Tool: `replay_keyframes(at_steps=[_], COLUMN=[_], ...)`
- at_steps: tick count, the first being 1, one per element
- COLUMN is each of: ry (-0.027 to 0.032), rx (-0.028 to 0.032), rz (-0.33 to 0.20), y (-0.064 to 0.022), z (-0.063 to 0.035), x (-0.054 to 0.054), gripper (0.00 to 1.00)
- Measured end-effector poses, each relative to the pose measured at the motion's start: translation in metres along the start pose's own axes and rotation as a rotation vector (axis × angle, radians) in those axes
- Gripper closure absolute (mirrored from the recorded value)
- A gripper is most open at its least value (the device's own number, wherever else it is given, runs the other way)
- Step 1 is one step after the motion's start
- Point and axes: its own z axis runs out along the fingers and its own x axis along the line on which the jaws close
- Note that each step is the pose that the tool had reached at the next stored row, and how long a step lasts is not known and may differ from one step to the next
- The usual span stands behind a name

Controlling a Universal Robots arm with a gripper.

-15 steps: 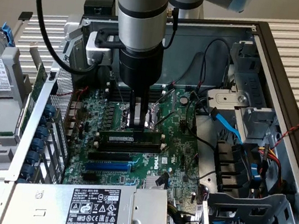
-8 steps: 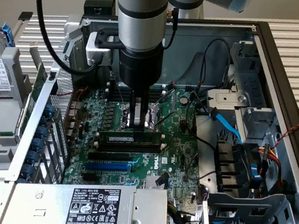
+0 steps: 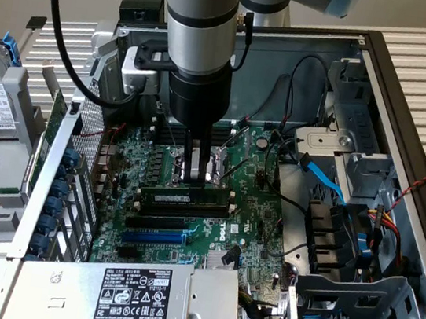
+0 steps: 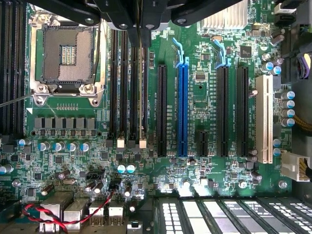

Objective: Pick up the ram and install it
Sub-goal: 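Insert the ram into the slot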

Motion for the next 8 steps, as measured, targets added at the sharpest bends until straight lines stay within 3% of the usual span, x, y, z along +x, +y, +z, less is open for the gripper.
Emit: replay_keyframes(at_steps=[8], ry=[0.0001], rx=[0.0005], rz=[0.001], y=[0.0001], z=[0.0002], x=[0.0003], gripper=[0.87])
